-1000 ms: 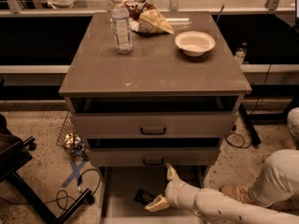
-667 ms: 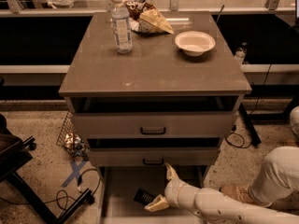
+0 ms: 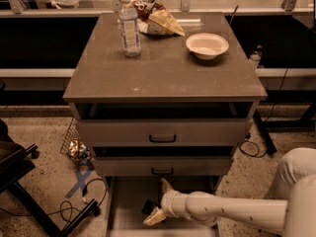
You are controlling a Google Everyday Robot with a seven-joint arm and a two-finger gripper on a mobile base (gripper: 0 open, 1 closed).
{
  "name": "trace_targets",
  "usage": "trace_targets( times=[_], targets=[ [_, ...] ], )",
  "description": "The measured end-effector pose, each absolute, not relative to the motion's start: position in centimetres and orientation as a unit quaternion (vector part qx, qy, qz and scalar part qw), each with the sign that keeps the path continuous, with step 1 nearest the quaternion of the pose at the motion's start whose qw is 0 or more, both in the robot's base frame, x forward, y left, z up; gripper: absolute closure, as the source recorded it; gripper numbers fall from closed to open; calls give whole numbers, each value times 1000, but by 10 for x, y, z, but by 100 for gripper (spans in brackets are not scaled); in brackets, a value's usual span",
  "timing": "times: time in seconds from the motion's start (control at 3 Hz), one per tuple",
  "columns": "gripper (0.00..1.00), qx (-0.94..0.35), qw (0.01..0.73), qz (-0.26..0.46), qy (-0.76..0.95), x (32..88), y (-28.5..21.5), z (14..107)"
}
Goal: Pick rxbar chocolate from bottom drawer and place on counter
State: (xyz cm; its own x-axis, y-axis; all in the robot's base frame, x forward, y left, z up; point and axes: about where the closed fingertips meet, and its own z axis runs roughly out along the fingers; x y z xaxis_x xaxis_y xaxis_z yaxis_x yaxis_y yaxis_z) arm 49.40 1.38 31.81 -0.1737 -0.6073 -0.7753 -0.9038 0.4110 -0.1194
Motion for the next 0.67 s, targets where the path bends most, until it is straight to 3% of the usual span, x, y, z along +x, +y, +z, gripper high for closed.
trace_targets(
  times=[0.67],
  targets=[
    [0, -478, 375, 249, 754, 505, 47, 169]
  ],
)
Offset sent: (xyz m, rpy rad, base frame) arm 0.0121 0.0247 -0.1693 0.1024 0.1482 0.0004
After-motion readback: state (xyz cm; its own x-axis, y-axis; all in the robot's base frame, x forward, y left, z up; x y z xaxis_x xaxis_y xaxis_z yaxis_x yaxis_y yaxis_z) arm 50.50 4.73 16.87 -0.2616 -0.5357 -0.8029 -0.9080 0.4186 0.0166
